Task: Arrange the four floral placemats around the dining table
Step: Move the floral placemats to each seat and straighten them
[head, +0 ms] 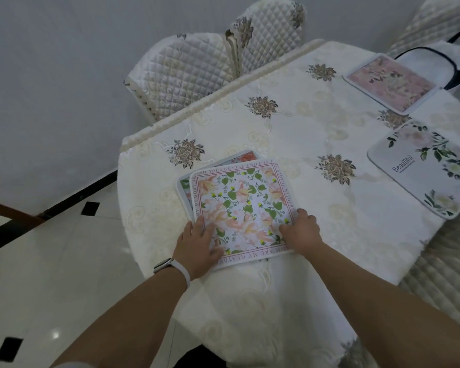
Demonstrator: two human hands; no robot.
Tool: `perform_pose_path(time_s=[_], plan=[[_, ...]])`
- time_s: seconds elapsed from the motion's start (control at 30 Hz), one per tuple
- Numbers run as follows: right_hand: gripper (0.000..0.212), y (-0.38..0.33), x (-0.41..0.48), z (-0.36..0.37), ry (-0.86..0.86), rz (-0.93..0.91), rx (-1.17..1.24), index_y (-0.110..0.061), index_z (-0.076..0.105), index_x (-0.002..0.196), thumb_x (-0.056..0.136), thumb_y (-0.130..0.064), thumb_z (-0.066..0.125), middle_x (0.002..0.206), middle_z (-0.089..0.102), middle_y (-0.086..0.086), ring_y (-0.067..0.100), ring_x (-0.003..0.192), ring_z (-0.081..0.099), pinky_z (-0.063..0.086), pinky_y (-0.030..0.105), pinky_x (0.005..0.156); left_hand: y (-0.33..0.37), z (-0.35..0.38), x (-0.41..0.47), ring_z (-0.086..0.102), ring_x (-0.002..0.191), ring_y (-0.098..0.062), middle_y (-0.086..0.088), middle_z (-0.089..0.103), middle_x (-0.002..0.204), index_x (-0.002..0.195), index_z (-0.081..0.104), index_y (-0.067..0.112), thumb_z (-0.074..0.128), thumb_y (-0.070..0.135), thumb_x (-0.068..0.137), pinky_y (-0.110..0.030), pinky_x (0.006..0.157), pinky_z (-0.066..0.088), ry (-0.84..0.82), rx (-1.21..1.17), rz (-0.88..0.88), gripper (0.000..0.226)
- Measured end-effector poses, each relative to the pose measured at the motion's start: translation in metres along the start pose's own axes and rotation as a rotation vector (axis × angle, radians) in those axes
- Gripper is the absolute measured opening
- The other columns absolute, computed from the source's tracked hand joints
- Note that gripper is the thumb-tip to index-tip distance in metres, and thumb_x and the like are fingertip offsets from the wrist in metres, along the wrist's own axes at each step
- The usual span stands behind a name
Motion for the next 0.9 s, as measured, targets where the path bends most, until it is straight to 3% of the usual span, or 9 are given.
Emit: perform_pose_path(time_s=[0.1,0.2,0.33,0.43,0.53,0.63,0.77,0.9], plan=[[0.052,-0.005,0.004,-0.001,0.048,-0.006,0.070,-0.007,0.042,0.128,0.083,-0.024,0.063,0.122,0.050,0.017,0.036,0.107,0.054,0.050,0.046,0.089,0.011,-0.005,0.003,0.016,0.146,-0.036,-0.021,0.019,0.158,0.147,0.033,0.005,0.027,0.054,0.081,-0.047,0.120,0.006,0.026,-0.032,0.047,0.082],[0.034,-0.005,0.003,-0.001,0.034,0.000,0.124,-0.004,0.044,0.115,0.084,-0.011,0.056,0.112,0.058,0.014,0.027,0.087,0.054,0.051,0.038,0.076,0.019,-0.013,0.003,0.008,0.147,-0.033,-0.021,0.015,0.159,0.146,0.034,0.006,0.049,0.036,0.087,-0.042,0.119,0.001,0.035,-0.151,-0.005,0.068],[0.020,0.002,-0.004,-0.007,-0.015,0.004,0.115,-0.005,0.045,0.109,0.089,-0.007,0.045,0.098,0.060,0.011,0.027,0.081,0.057,0.054,0.042,0.076,0.014,-0.016,0.003,0.026,0.137,-0.036,-0.016,0.025,0.150,0.133,0.050,0.013,0.060,0.016,0.081,-0.041,0.113,0.025,0.125,-0.485,-0.191,0.054],[0.014,0.008,-0.015,-0.009,-0.054,-0.026,0.142,-0.007,0.045,0.103,0.090,-0.006,0.040,0.092,0.058,0.009,0.024,0.077,0.056,0.052,0.038,0.070,0.018,-0.020,-0.005,0.049,0.116,-0.026,-0.005,0.025,0.140,0.142,0.040,0.015,0.060,0.005,0.081,-0.033,0.101,0.045,0.240,-0.765,-0.302,0.065],[0.011,0.009,-0.030,-0.009,-0.022,-0.072,0.151,-0.008,0.044,0.098,0.090,-0.003,0.038,0.087,0.059,0.010,0.023,0.073,0.056,0.047,0.035,0.061,0.024,-0.022,-0.010,0.048,0.097,-0.017,-0.003,0.024,0.139,0.147,0.031,0.020,0.056,-0.001,0.082,-0.027,0.087,0.046,0.279,-0.796,-0.307,0.073],[0.008,0.011,-0.045,-0.010,0.003,-0.098,0.162,-0.009,0.043,0.096,0.092,-0.005,0.038,0.085,0.059,0.008,0.022,0.072,0.058,0.045,0.034,0.057,0.021,-0.029,-0.009,0.053,0.098,-0.022,-0.004,0.038,0.132,0.145,0.033,0.023,0.056,-0.002,0.077,-0.037,0.085,0.054,0.289,-0.920,-0.381,0.076],[0.010,0.018,-0.063,-0.021,0.058,-0.100,0.164,-0.008,0.044,0.095,0.090,-0.004,0.037,0.086,0.061,0.012,0.033,0.077,0.062,0.048,0.038,0.059,0.026,-0.042,-0.015,0.062,0.092,-0.019,0.003,0.060,0.115,0.145,0.031,0.031,0.053,-0.004,0.080,-0.025,0.065,0.051,0.229,-1.032,-0.258,0.077],[0.010,0.031,-0.081,-0.042,0.130,-0.064,0.216,-0.009,0.045,0.097,0.091,-0.005,0.037,0.087,0.061,0.013,0.035,0.078,0.062,0.044,0.035,0.056,0.038,-0.050,-0.023,0.063,0.099,-0.018,0.006,0.061,0.115,0.144,0.030,0.035,0.054,-0.002,0.083,-0.030,0.074,0.054,0.188,-1.034,-0.099,0.075]])
Point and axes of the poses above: each hand's wrist, its own x-axis towards the middle knuckle, its own z-axis out of the palm, y = z × x, the point moved 3 cm from there along x, towards the middle knuckle
